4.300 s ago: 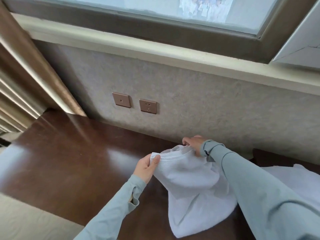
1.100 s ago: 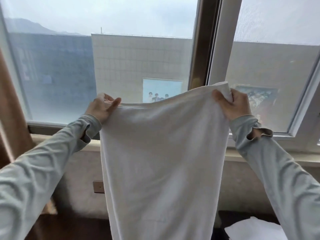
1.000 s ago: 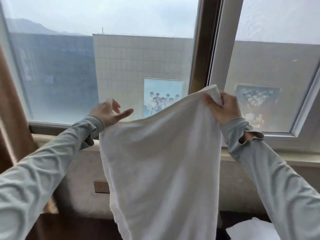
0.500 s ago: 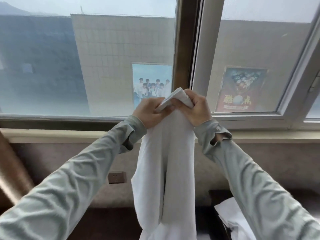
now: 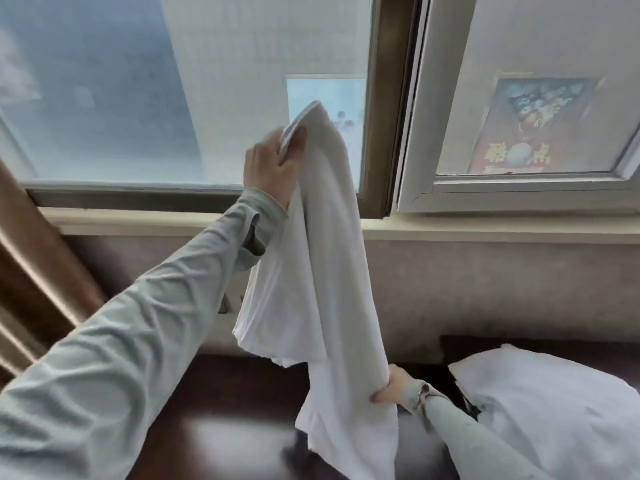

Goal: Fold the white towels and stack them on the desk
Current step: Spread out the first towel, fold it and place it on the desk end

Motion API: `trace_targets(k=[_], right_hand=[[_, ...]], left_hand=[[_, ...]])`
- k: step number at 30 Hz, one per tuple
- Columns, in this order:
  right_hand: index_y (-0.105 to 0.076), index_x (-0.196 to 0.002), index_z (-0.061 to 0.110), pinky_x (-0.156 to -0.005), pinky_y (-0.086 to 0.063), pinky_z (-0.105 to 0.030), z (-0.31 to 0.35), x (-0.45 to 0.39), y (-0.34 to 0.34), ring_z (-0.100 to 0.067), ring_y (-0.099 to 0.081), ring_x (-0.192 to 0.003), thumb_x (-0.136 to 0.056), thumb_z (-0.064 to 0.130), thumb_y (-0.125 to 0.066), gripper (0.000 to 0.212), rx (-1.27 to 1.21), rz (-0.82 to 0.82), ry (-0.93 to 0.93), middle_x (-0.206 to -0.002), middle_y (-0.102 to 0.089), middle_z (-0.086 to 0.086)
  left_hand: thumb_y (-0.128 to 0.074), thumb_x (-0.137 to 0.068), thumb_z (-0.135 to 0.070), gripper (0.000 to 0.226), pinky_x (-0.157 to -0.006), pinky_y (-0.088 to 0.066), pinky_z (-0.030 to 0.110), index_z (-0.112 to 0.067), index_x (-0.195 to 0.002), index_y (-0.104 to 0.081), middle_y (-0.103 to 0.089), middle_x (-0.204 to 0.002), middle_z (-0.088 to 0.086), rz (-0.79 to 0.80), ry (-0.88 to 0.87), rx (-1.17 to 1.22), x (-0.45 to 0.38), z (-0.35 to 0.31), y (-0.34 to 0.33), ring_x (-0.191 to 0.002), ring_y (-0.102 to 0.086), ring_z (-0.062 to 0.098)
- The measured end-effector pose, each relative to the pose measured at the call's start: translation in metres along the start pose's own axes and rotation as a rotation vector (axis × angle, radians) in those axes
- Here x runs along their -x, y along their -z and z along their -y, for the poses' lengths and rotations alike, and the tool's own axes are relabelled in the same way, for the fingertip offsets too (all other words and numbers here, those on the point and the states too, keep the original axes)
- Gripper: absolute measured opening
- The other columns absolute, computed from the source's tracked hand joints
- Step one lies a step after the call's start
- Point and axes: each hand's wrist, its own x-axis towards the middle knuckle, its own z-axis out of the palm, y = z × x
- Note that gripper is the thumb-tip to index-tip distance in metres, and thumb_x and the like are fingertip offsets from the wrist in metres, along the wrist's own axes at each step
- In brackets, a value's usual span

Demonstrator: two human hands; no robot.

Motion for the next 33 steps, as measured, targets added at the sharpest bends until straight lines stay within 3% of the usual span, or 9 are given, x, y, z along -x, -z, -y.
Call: trace_targets(k=[6, 9, 14, 16, 21, 23, 25, 29, 33], right_hand=[[-0.059, -0.110, 0.005, -0.075, -0.037, -0.026, 0.022, 0.011, 0.000, -0.020, -0.051, -0.092, -0.083, 0.019, -0.064, 0.031, -0.383, -0.159, -0.099, -0.097, -0.056, -0.008], [-0.066, -0.080, -0.003, -0.071, -0.040, -0.033, 0.030, 0.015, 0.033, -0.025, -0.052, -0.083, -0.038, 0.013, -0.070, 0.045, -0.526, -0.310, -0.100, -0.083, -0.060, -0.012], [-0.063, -0.082, -0.011, -0.070, -0.039, -0.033, 0.067, 0.035, 0.070, -0.023, -0.049, -0.077, -0.026, 0.011, -0.059, 0.060, -0.524, -0.392, 0.079, -0.078, -0.057, -0.012], [-0.062, -0.085, -0.013, -0.065, -0.036, -0.030, 0.086, 0.046, 0.074, -0.019, -0.047, -0.075, -0.021, 0.018, -0.059, 0.071, -0.482, -0.371, 0.164, -0.076, -0.053, -0.010], [-0.060, -0.071, -0.005, -0.059, -0.032, -0.027, 0.131, 0.074, 0.077, -0.017, -0.043, -0.071, -0.026, 0.013, -0.059, 0.049, -0.302, -0.178, 0.237, -0.071, -0.050, -0.005], [-0.061, -0.075, -0.012, -0.057, -0.036, -0.025, 0.138, 0.076, 0.079, -0.015, -0.046, -0.072, -0.030, 0.011, -0.064, 0.051, -0.248, -0.118, 0.203, -0.068, -0.052, -0.006], [-0.066, -0.059, 0.000, -0.050, -0.041, -0.019, 0.142, 0.083, 0.082, -0.014, -0.050, -0.061, -0.040, 0.005, -0.068, 0.020, -0.205, -0.060, 0.146, -0.054, -0.057, 0.001], [-0.067, -0.052, 0.010, -0.044, -0.044, -0.015, 0.136, 0.085, 0.094, -0.010, -0.056, -0.045, -0.019, 0.013, -0.065, 0.034, -0.234, 0.048, 0.076, -0.048, -0.059, 0.000], [-0.073, -0.089, -0.005, -0.084, -0.051, -0.033, 0.083, 0.023, 0.088, -0.030, -0.066, -0.079, -0.025, 0.012, -0.072, 0.066, -0.150, 0.100, -0.294, -0.079, -0.070, -0.018]], left_hand=[[-0.046, -0.094, -0.033, 0.034, -0.060, -0.027, 0.030, -0.008, -0.073, -0.053, -0.053, -0.068, 0.018, -0.097, 0.147, -0.073, 0.013, 0.038, 0.049, -0.076, -0.053, 0.037], [-0.044, -0.088, -0.032, 0.032, -0.065, -0.032, 0.035, -0.004, -0.077, -0.054, -0.055, -0.077, 0.024, -0.235, 0.243, -0.151, 0.016, 0.068, 0.090, -0.076, -0.050, 0.035], [-0.045, -0.093, -0.029, 0.032, -0.063, -0.029, 0.027, -0.005, -0.073, -0.052, -0.044, -0.062, 0.004, -0.330, 0.299, -0.091, 0.037, 0.100, 0.128, -0.063, -0.042, 0.018], [-0.045, -0.093, -0.024, 0.027, -0.062, -0.032, 0.028, -0.008, -0.071, -0.048, -0.040, -0.059, 0.000, -0.278, 0.337, -0.088, 0.046, 0.102, 0.132, -0.056, -0.037, 0.011], [-0.049, -0.093, -0.029, 0.033, -0.071, -0.037, 0.037, -0.004, -0.072, -0.054, -0.057, -0.076, 0.025, -0.084, 0.518, -0.097, 0.069, 0.104, 0.130, -0.090, -0.055, 0.045], [-0.047, -0.095, -0.035, 0.037, -0.069, -0.034, 0.031, -0.010, -0.068, -0.051, -0.052, -0.068, 0.011, 0.019, 0.624, -0.063, 0.080, 0.105, 0.128, -0.074, -0.050, 0.033], [-0.046, -0.095, -0.038, 0.038, -0.067, -0.035, 0.030, -0.013, -0.067, -0.052, -0.049, -0.066, 0.004, 0.083, 0.725, 0.016, 0.093, 0.112, 0.129, -0.071, -0.047, 0.022], [-0.046, -0.093, -0.048, 0.045, -0.088, -0.044, 0.034, -0.007, -0.107, -0.059, -0.061, -0.100, 0.013, 0.220, 0.987, 0.022, 0.116, 0.159, 0.134, -0.096, -0.059, 0.029], [-0.043, -0.095, -0.042, 0.056, -0.099, -0.041, 0.036, 0.006, -0.123, -0.053, -0.059, -0.122, 0.020, 0.272, 1.185, -0.157, 0.159, 0.221, 0.111, -0.114, -0.056, 0.035]])
